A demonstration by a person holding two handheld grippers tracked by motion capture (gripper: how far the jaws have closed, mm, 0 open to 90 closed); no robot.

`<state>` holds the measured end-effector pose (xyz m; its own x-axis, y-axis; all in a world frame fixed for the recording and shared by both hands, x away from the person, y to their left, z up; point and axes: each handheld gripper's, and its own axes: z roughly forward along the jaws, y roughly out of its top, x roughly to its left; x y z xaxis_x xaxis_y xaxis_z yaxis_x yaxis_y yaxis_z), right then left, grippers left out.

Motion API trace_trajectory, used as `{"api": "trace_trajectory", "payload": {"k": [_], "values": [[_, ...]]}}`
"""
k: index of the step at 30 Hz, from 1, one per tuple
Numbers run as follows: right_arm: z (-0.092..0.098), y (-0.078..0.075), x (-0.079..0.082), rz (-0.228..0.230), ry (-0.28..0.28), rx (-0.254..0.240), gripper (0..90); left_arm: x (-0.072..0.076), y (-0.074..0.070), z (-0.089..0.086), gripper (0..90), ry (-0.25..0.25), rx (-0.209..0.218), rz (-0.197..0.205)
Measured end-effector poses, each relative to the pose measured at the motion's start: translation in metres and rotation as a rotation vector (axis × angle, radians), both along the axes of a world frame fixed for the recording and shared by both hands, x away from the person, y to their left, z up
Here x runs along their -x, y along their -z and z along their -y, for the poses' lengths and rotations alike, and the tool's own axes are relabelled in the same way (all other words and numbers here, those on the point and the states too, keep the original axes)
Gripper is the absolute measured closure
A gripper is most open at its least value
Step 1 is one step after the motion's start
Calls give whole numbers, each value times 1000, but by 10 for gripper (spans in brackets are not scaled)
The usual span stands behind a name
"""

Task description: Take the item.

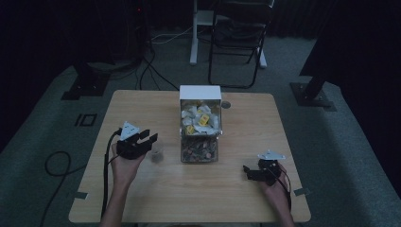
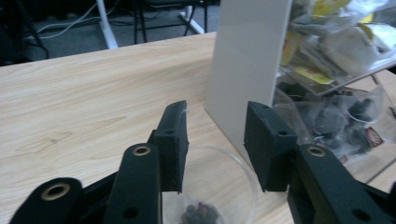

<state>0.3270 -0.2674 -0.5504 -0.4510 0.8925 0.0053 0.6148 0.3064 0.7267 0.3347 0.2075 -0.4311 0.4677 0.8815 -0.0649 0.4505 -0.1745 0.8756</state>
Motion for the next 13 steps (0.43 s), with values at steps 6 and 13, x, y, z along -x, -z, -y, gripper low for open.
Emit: {"api": "trace_trajectory", "payload": {"k": [6,13], "values": [[0,0,0,0,0,0,133,-2,5,-7,536,-58,7,-12],[0,0,0,0,-1,1,133,-4,11,-18,523,-132,25,-17]]}}
